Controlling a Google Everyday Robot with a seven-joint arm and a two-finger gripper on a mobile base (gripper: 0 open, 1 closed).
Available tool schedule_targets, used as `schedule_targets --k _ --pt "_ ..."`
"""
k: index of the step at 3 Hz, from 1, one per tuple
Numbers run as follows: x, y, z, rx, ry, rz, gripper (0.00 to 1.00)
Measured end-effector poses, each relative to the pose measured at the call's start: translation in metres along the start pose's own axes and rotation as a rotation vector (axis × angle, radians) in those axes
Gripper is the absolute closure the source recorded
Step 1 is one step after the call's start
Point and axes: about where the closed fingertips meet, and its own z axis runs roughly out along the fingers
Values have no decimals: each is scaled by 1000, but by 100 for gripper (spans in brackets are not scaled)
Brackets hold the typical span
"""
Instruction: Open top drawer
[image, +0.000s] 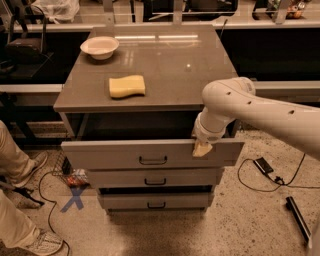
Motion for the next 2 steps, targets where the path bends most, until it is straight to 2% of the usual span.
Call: schedule_targets --k 2 --pt "0 2 3 -7 0 -1 14"
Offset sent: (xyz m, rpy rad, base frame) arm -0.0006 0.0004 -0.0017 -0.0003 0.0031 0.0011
